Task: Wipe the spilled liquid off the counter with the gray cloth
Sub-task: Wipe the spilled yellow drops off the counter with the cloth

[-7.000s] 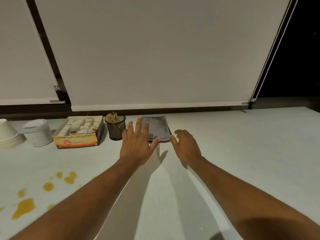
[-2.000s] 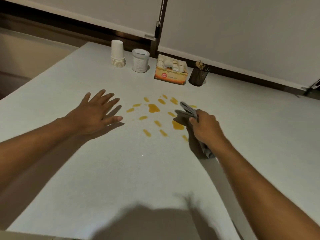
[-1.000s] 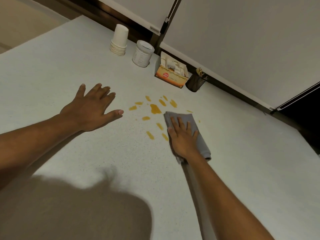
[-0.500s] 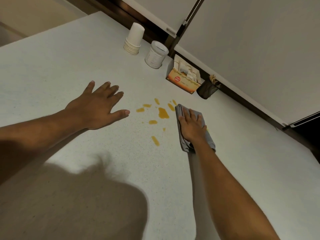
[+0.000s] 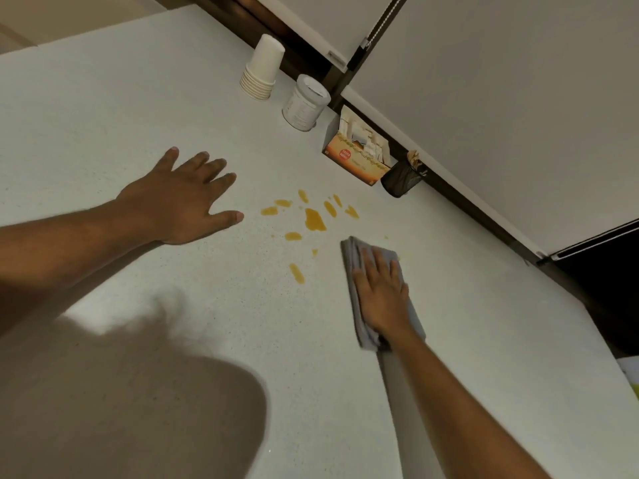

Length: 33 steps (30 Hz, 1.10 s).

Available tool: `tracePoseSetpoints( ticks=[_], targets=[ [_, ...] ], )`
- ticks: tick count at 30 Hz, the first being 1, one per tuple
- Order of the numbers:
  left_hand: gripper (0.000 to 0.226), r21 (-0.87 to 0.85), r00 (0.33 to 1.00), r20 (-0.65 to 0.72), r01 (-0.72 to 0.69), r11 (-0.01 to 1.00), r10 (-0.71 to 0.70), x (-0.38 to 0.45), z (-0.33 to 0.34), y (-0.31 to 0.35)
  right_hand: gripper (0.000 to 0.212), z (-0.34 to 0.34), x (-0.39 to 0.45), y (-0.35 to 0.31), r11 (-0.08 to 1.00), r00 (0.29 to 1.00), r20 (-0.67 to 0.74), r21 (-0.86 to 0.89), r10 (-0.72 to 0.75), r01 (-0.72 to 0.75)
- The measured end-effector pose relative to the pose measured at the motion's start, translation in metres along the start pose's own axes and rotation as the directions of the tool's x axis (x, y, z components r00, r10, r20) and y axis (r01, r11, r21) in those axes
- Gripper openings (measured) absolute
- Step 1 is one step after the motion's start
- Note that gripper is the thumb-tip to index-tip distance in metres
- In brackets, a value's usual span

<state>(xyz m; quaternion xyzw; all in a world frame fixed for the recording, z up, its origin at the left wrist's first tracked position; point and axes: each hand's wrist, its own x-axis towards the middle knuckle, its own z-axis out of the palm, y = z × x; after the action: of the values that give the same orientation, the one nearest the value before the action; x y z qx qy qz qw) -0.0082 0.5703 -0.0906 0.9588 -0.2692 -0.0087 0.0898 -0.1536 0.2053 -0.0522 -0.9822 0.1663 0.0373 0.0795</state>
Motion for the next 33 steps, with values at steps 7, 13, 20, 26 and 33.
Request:
tracePoseSetpoints(
  ticks=[7, 13, 20, 26, 33],
  targets=[
    [0.111, 0.008, 1.000, 0.009, 0.014, 1.000, -0.014, -0.002, 0.001, 0.003, 0.059, -0.003, 0.076, -0.015, 0.990, 0.990, 0.009, -0.021, 0.141, -0.141],
    [0.111, 0.062, 1.000, -0.017, 0.012, 0.998, -0.011, 0.001, 0.001, 0.000, 0.056, 0.013, -0.032, -0.006, 0.996, 0.996, 0.012, -0.001, -0.090, 0.090],
    [0.110, 0.059, 0.999, -0.027, 0.020, 0.998, -0.019, 0.002, -0.001, 0.001, 0.058, -0.014, 0.029, 0.047, 0.991, 0.991, -0.029, -0.010, 0.131, -0.131],
    [0.109, 0.058, 0.999, -0.038, 0.016, 0.998, -0.014, 0.000, 0.003, 0.001, 0.062, -0.008, 0.135, 0.042, 0.973, 0.975, -0.026, -0.061, 0.222, -0.223],
    [0.112, 0.068, 0.999, -0.038, -0.001, 0.998, 0.004, 0.001, 0.003, -0.002, 0.057, 0.014, -0.021, -0.025, 0.990, 0.991, 0.000, -0.023, -0.136, 0.136]
  ],
)
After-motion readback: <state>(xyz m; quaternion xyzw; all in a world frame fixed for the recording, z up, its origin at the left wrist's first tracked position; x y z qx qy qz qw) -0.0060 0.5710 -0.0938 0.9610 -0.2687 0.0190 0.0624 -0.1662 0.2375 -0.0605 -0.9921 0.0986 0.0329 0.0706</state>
